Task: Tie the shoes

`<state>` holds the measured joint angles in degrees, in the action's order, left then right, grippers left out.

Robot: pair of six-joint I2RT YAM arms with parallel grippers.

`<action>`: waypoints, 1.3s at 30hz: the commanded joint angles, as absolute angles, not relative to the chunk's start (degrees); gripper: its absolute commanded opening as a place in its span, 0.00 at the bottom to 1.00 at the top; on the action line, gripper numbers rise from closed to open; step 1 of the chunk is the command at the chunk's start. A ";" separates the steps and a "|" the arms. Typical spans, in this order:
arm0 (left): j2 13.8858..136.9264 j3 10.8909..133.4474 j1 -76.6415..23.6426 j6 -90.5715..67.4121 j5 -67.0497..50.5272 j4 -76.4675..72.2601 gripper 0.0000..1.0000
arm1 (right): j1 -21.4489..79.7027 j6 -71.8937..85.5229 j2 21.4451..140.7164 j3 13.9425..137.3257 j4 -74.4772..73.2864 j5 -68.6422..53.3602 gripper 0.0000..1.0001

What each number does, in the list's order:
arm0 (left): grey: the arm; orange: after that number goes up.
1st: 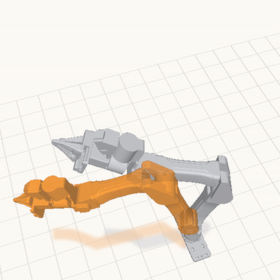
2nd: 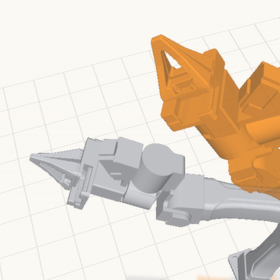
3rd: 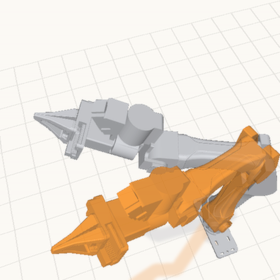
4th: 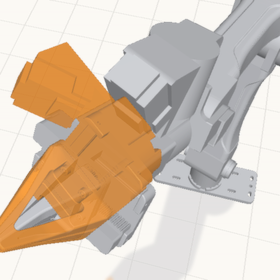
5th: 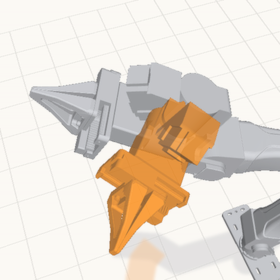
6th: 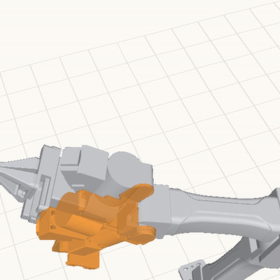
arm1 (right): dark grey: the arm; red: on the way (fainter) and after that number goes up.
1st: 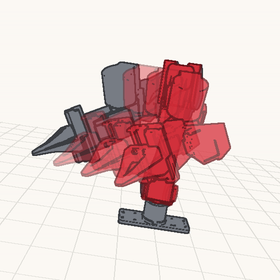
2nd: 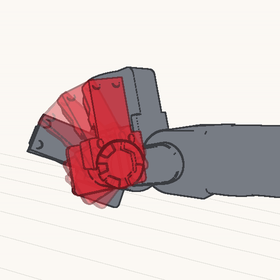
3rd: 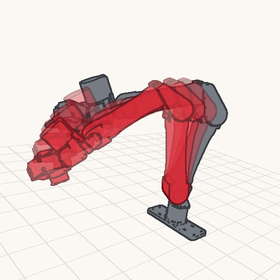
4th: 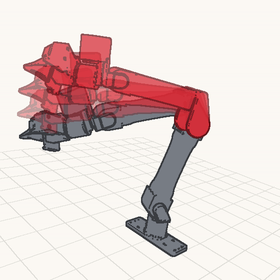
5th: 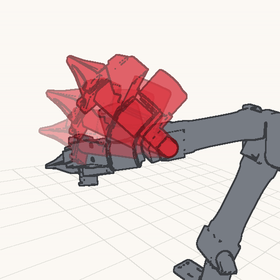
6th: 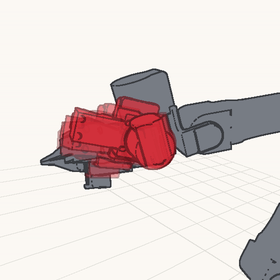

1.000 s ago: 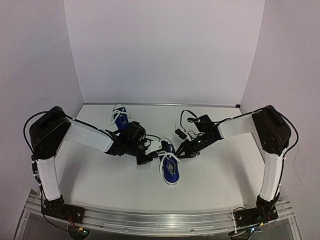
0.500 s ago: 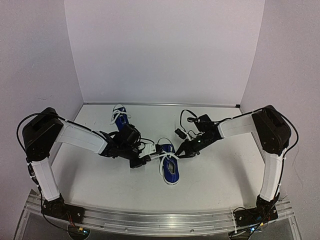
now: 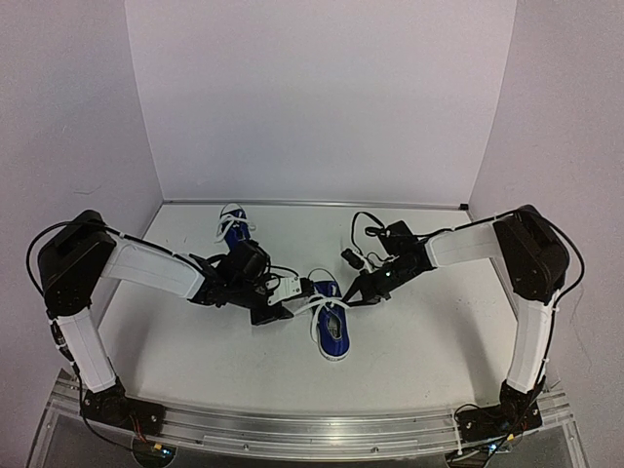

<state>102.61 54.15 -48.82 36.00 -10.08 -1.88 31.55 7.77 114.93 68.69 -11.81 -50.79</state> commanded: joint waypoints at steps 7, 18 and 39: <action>100.82 57.75 -46.00 35.59 -17.21 -11.20 0.41 | 31.82 7.87 110.54 70.60 -13.52 -44.05 0.00; 106.35 63.56 -45.44 35.59 -23.25 -8.30 0.44 | 31.85 8.19 110.57 71.18 -13.93 -42.63 0.00; 111.79 69.60 -46.72 34.71 -25.17 -5.73 0.30 | 31.83 8.36 110.75 71.46 -14.07 -43.02 0.00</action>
